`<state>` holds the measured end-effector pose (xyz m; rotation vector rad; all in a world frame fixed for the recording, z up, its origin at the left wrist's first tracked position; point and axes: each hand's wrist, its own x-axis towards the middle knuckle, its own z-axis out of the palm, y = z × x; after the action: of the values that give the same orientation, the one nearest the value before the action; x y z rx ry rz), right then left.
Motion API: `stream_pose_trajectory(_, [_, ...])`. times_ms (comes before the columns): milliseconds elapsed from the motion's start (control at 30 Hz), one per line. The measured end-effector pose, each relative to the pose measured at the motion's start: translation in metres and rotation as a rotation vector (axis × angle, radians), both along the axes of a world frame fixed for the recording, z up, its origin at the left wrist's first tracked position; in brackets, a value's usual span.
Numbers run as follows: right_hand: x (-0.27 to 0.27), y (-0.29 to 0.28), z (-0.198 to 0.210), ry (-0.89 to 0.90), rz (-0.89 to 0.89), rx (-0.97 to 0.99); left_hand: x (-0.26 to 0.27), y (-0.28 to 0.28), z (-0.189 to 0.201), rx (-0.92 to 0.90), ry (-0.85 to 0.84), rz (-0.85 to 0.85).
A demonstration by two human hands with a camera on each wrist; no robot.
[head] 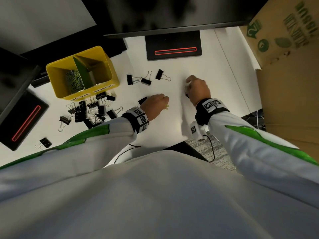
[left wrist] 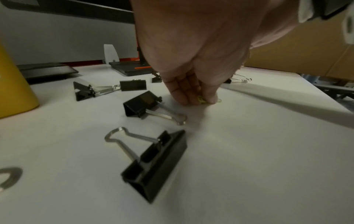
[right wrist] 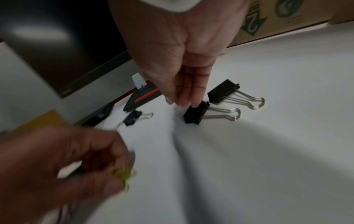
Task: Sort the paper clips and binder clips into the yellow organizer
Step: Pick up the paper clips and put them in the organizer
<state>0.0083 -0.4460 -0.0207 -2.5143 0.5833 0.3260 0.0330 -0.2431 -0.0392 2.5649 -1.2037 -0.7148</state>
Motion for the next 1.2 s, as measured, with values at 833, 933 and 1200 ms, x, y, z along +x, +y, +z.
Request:
stream_pose_trajectory(833, [-0.042, 0.031, -0.011, 0.027, 0.284, 0.286, -0.003, -0.018, 0.001, -0.244, 0.525, 0.712])
stream_pose_trajectory(933, [-0.043, 0.029, -0.011, 0.015, 0.287, 0.306, -0.001, -0.022, 0.001, -0.178, 0.53, 0.694])
stream_pose_trajectory(1200, [-0.042, 0.024, -0.001, 0.039, 0.287, 0.386, -0.002, -0.019, 0.008, -0.1, 0.458, 0.643])
